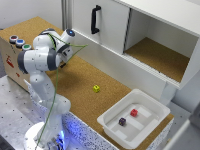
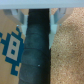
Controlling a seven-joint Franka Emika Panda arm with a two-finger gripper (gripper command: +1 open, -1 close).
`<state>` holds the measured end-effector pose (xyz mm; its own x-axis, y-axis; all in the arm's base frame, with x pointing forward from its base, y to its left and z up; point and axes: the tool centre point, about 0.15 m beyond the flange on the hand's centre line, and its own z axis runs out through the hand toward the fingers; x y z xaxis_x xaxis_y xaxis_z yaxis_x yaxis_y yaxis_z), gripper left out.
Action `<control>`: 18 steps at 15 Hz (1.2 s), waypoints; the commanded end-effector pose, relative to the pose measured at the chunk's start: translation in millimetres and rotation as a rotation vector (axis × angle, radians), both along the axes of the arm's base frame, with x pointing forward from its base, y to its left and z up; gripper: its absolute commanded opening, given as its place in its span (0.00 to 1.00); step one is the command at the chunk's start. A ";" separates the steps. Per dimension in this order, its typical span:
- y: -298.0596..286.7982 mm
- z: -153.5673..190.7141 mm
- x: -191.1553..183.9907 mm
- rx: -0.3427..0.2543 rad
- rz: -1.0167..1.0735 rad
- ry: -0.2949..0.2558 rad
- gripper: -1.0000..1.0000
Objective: Grasp the drawer handle and open it
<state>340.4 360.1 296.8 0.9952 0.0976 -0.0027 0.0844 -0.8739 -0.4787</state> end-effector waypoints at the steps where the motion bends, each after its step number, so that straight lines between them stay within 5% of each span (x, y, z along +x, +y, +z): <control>1: -25.6 -8.9 -3.7 0.009 -0.012 -0.040 0.00; 18: -160.6 -29.7 45.2 -0.033 -0.076 -0.006 0.00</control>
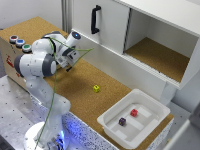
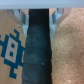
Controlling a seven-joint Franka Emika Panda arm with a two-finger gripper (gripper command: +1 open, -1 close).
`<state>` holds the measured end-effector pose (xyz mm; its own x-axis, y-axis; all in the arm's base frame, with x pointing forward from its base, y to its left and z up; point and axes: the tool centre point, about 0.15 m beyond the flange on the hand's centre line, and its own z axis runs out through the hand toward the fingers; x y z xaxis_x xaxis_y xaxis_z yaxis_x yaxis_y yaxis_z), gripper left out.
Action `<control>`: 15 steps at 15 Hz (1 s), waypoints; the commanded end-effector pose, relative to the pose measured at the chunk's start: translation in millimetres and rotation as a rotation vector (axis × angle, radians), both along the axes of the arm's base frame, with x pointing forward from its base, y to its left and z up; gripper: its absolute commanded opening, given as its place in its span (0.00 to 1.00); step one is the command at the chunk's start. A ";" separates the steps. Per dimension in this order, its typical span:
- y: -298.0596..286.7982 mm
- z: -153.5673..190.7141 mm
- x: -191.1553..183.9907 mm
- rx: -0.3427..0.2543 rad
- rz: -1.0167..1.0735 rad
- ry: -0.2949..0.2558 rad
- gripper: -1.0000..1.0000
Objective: Grasp the drawer handle and open it
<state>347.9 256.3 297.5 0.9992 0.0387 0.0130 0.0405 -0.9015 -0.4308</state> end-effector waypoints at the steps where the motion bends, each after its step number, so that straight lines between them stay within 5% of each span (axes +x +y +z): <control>1: -64.2 -30.8 41.8 0.016 -0.031 0.011 0.00; 14: -124.3 -20.6 64.5 -0.026 -0.147 -0.003 0.00; 15: -124.3 -17.5 63.9 -0.029 -0.134 0.000 1.00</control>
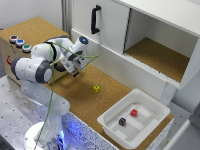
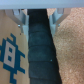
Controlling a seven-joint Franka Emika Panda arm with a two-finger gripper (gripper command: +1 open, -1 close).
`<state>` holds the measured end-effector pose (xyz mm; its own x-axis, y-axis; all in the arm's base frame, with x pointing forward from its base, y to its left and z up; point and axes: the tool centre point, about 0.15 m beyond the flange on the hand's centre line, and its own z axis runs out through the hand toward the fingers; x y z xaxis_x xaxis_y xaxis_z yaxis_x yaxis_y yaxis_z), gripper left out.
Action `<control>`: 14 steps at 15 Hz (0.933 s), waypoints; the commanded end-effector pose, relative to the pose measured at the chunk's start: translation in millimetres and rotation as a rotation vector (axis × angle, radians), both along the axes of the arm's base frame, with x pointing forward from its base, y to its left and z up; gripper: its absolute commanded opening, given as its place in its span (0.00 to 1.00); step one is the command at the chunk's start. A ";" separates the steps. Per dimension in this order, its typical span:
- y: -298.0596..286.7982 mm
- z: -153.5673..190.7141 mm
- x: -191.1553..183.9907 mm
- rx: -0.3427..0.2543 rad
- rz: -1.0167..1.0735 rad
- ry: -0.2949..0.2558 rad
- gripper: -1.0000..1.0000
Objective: Grasp the drawer handle and open it
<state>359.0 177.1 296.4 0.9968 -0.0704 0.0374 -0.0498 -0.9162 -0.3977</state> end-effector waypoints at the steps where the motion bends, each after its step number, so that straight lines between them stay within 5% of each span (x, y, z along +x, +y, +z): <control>1: -44.0 -12.0 52.0 -0.011 -0.016 0.007 1.00; 9: -48.9 18.8 42.4 -0.049 0.001 -0.061 1.00; 14: -51.2 64.6 31.1 -0.128 0.051 -0.179 1.00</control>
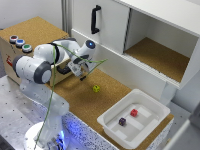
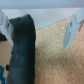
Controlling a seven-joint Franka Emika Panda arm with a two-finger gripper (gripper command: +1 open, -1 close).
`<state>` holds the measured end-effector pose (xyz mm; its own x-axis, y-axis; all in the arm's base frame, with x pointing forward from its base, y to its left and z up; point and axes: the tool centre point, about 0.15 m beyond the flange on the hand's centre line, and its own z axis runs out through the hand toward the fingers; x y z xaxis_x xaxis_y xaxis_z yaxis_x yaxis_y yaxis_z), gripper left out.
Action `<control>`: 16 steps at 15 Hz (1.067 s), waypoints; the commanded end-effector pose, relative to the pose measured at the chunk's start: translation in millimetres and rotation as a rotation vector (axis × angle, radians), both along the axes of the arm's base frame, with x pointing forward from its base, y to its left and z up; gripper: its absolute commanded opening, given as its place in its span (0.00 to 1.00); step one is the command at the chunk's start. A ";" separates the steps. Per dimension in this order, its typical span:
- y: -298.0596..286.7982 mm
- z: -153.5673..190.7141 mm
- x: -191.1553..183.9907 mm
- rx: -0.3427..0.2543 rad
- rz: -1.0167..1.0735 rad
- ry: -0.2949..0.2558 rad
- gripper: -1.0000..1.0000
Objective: Grasp the drawer handle and open it
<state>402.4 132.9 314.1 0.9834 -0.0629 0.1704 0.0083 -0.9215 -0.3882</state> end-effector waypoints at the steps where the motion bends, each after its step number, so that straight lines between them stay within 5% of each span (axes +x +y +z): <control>1: -10.2 56.6 -13.5 -0.130 0.037 -0.064 1.00; 7: -39.1 106.6 -38.8 -0.260 0.052 -0.176 1.00; 16: -170.5 65.7 -85.2 -0.323 -0.054 -0.086 1.00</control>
